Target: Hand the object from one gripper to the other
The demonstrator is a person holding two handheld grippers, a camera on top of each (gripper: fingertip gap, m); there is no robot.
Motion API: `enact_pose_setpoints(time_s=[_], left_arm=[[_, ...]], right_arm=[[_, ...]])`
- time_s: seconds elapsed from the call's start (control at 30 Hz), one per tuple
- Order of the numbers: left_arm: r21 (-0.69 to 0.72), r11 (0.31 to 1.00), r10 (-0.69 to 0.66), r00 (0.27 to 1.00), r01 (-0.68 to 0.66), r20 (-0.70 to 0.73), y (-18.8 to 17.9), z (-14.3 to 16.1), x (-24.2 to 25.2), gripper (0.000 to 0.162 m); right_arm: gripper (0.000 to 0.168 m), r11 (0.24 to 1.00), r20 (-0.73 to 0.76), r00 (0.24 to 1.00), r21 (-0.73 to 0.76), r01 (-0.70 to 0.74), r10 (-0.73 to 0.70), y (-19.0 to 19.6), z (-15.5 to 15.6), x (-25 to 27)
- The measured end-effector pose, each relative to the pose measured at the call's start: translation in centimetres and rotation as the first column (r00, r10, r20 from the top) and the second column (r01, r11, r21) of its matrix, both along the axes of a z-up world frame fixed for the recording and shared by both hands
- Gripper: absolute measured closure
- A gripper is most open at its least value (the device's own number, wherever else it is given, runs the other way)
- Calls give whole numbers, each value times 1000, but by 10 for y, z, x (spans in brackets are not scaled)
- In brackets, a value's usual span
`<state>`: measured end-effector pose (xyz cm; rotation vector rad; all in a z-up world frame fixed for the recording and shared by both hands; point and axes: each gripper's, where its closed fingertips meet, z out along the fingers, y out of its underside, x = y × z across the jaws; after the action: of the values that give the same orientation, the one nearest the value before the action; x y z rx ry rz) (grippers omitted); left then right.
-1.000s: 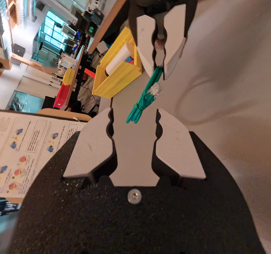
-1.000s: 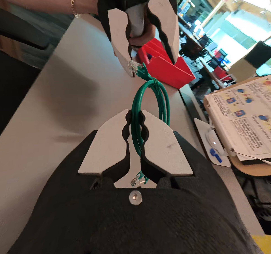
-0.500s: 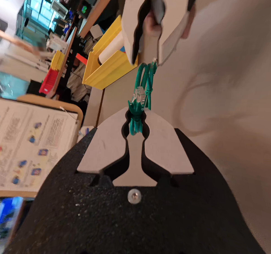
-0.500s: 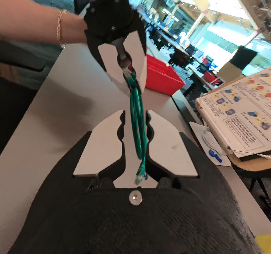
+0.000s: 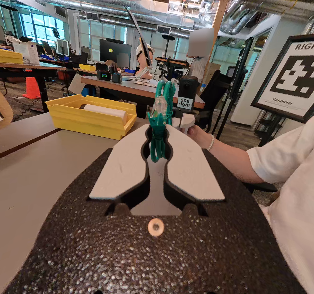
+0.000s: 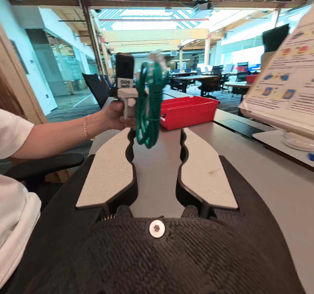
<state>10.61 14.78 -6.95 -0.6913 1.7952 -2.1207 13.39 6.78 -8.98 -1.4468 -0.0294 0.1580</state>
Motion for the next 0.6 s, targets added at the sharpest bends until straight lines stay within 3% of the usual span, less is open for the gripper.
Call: enact_pose_setpoints(time_s=[0.1, 0.27, 0.3, 0.37, 0.43, 0.5, 0.6], left_arm=[[-52, 999, -6, 1000, 4, -24, 2, 0, 3, 150], [-72, 990, 120, 991, -125, -66, 19, -2, 18, 146], [-50, 982, 179, 980, -184, -81, 24, -4, 24, 140], [40, 947, 321, 941, -319, -110, 36, -12, 35, 110], [157, 881, 463, 881, -446, -94, 48, -18, 39, 101], [204, 847, 510, 858, -490, -56, 39, -14, 34, 109], [152, 923, 374, 918, -354, -129, -11, -2, 19, 121]], right_arm=[[149, 1000, 75, 997, -3, 9, -9, 16, -2, -11], [156, 995, 94, 991, 17, 97, -98, 27, 5, -8], [156, 991, 120, 983, 6, 136, -136, 30, 5, -7], [156, 967, 186, 950, -1, 255, -251, 31, 7, 2], [157, 922, 233, 896, 11, 387, -379, 28, 11, 15], [157, 872, 254, 840, 26, 489, -479, 24, 13, 25], [157, 827, 301, 780, 58, 559, -549, 25, 11, 29]])
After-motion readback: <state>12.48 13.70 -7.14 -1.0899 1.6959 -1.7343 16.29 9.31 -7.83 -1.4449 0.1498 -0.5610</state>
